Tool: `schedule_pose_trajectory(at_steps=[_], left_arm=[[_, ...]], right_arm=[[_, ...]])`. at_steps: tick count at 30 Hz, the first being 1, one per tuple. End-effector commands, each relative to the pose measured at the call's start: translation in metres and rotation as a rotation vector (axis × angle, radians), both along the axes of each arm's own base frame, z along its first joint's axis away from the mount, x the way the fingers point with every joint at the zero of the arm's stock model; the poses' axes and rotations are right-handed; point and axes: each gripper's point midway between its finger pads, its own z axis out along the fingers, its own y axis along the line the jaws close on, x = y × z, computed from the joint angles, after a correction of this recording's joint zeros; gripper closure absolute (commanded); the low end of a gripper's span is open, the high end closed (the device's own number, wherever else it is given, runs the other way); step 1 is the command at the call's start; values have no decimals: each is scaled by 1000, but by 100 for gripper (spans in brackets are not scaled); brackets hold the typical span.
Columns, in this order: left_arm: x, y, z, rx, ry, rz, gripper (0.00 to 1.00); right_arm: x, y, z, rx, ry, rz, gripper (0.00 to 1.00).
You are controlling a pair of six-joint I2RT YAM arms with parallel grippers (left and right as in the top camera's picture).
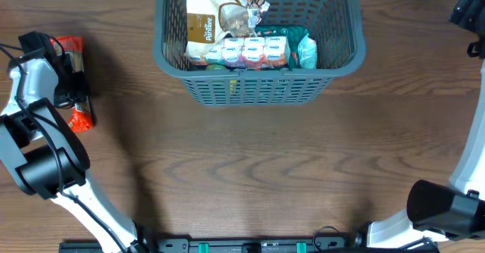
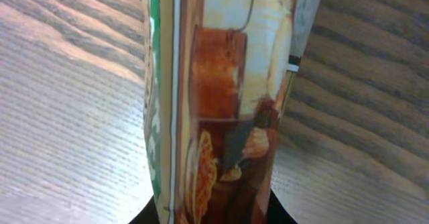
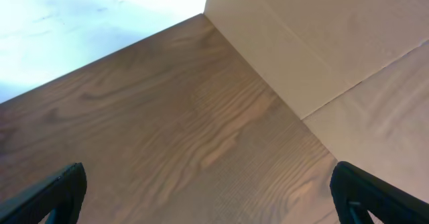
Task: Pack container
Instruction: 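Lift the spaghetti pack upward with the left gripper, then lower the spaghetti pack into the basket and release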
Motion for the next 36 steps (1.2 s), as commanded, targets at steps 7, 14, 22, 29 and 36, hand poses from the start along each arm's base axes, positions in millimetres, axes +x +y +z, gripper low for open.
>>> schedule_pose_trajectory(at_steps=[7,14,22,29,36], left_arm=[[29,13,190,170,-420,38,94],[23,-47,329,51,-811,-124,94],[-8,-167,424,-236,-1121,-553,94],[-23,-260,439,-391,-1171,-879,94],[-39,-353,431,-427,-1186,-1218,94]], right_arm=[[-4,-4,8,-5,-26,-22,1],[-4,-4,8,-4,-26,-23,1],[-4,-4,8,-4,-26,-23,1],[-4,-4,8,-4,-26,-23,1],[-4,-4,8,-4,-26,-23,1]])
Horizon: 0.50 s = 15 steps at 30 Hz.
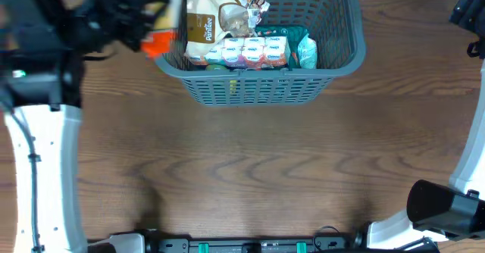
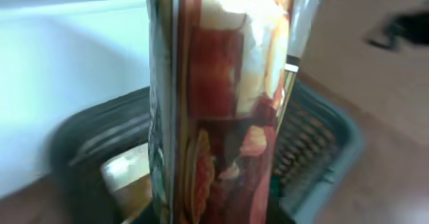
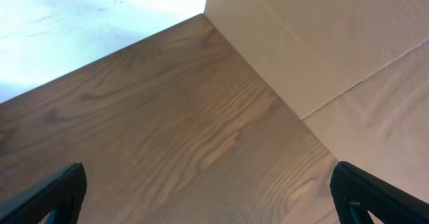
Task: Pack container
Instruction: 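Lower the spaghetti pack into the basket and release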
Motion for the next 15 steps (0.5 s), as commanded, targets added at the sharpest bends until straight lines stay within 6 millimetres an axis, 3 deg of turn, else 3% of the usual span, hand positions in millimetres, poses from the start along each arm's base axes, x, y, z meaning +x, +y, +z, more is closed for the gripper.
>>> schedule_pose_trajectory(at_steps=[1,5,9,15], left_arm=[[-20,-48,22,34,-162,-200,94],[-26,-94,6,63,-189,-334,94],[-24,-125,-18,91,-183,-426,94],[-1,-140,-60,117,-115,-459,94]], right_arm=[[-4,-4,8,-4,-26,-22,1],[-4,-4,8,-4,-26,-22,1],[-4,-4,8,-4,-26,-23,1],[-4,-4,8,-4,-26,-22,1]])
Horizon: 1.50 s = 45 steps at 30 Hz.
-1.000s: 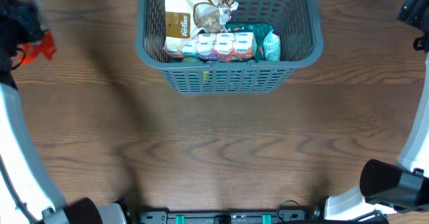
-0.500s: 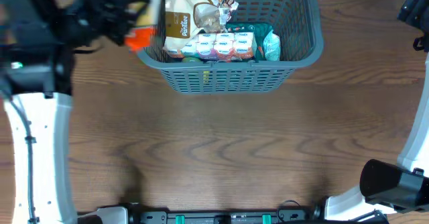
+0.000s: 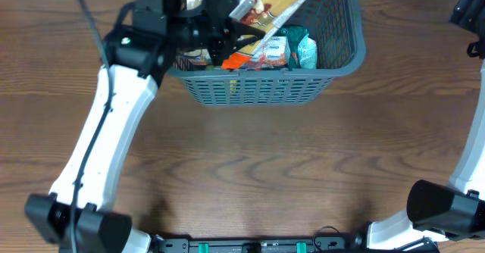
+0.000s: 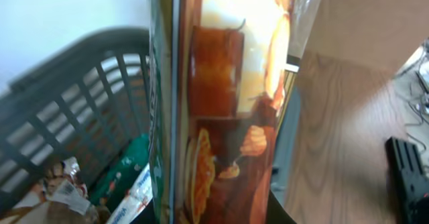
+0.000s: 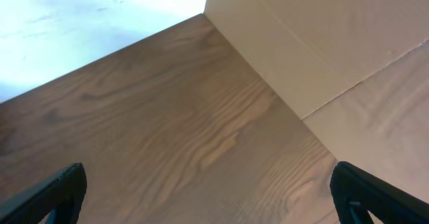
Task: Pack container
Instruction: 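Lower the spaghetti pack into the basket and release, then withdraw the left gripper up and out of the basket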
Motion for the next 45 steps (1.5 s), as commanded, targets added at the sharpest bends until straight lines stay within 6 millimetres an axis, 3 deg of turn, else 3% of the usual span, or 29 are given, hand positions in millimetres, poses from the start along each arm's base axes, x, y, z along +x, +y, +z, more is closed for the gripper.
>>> schedule_pose_trajectory(at_steps=[1,8,14,17,18,19,20,24,28,33,36,41,43,44,45], left_arm=[[6,0,11,-15,-85,-40,94],[31,3,-30,43,-22,-5,94],[31,9,-67,137,63,8,95],[33,14,-75,174,82,39,94],[33,15,-76,181,84,46,76],[34,16,-77,184,88,53,28],[34,16,-77,184,90,57,1],[36,16,-75,174,99,68,1],[42,14,-60,128,91,102,2],[45,14,-11,29,16,155,2],[48,28,23,13,-42,253,2],[66,93,65,33,-105,626,2],[69,132,75,64,-127,800,2],[68,163,79,89,-127,935,2],[67,176,79,101,-123,988,2]], right_arm=[[-4,-4,8,-4,-26,-23,1],[-4,-4,8,-4,-26,-22,1],[-4,-4,8,-4,-26,-23,1],[-4,-4,8,-4,-26,-22,1],[-4,-4,8,-4,-26,-23,1],[-4,-4,8,-4,-26,-22,1],[-4,-4,8,-4,-26,-23,1],[-4,-3,8,-4,-26,-22,1],[-4,-3,8,-4,-26,-22,1],[-4,-3,8,-4,-26,-22,1],[-4,-3,8,-4,-26,-22,1],[-4,-3,8,-4,-26,-22,1],[-4,-3,8,-4,-26,-22,1],[-4,-3,8,-4,-25,-22,1],[-4,-3,8,-4,-26,-22,1]])
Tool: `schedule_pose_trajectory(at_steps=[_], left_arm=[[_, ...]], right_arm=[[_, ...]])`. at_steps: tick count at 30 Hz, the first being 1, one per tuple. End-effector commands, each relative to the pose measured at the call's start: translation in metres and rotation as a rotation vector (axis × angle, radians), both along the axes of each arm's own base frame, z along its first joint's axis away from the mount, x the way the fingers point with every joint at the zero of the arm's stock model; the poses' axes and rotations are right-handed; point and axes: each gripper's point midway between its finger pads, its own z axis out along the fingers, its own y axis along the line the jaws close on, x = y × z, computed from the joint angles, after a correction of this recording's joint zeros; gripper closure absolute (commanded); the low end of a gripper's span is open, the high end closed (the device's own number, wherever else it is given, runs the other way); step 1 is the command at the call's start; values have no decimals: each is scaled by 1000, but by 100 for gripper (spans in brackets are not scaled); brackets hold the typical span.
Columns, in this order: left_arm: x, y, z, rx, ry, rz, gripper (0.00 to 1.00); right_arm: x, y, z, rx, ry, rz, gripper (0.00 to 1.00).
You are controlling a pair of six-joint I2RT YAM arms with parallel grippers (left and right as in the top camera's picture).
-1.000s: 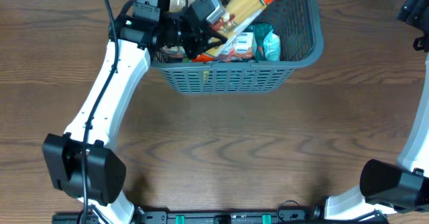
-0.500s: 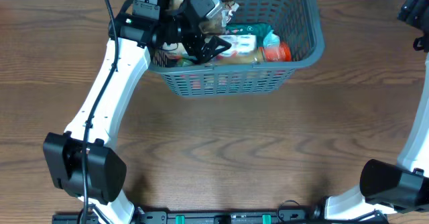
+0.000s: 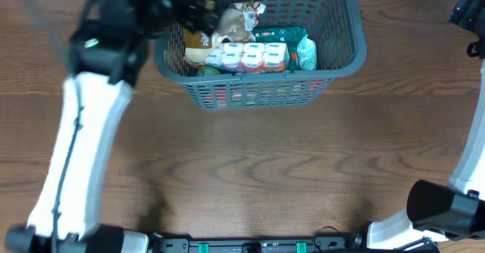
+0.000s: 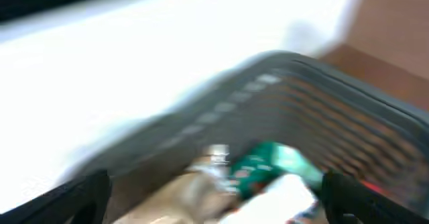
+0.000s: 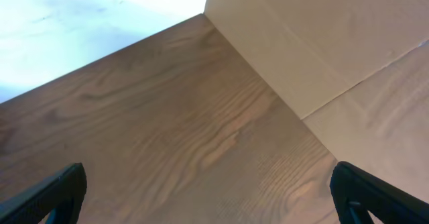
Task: Pack container
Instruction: 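Withdraw the left gripper up and out of the basket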
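Observation:
The grey mesh basket stands at the back middle of the table and holds a tan bag, a row of white cups and green packets. My left gripper, blurred, hangs over the basket's left part. In the left wrist view the left gripper is open and empty, with the basket's far rim ahead. The long pasta packet is not clearly in view; only a reddish streak shows behind the basket's front mesh. My right gripper is open over bare wood at the far right corner.
The brown wooden table stretches in front of the basket. A cardboard wall rises beside the right gripper's corner. The right arm's base sits at the front right.
The left gripper held the pasta packet slanted over the basket. It is now open and empty over the basket's left part, and the packet is out of its fingers. The right arm has not moved.
The left gripper was shut on the pasta packet on the table at the far left. Then it held the packet raised beside the basket's left rim, then slanted over the basket's contents. Now it is open without the packet.

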Motion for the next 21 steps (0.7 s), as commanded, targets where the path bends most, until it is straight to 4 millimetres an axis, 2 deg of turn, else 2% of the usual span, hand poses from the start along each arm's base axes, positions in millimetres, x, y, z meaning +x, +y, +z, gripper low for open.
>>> schedule_pose_trajectory(at_steps=[1,3,6,11,15,21], left_arm=[[5,93,15,39,-4,439,2],[-4,132,8,72,35,589,2],[-24,190,-13,97,148,800,2],[-52,254,-49,46,330,1014,2],[-60,278,-55,9,358,1091,2],[-61,283,-54,7,358,1104,1]], right_arm=[[-4,-3,8,-4,-26,-22,1],[-4,-3,8,-4,-26,-22,1],[-4,-3,8,-4,-26,-22,1],[-4,-3,8,-4,-26,-22,1],[-4,-3,8,-4,-26,-22,1],[-4,-3,8,-4,-26,-22,1]])
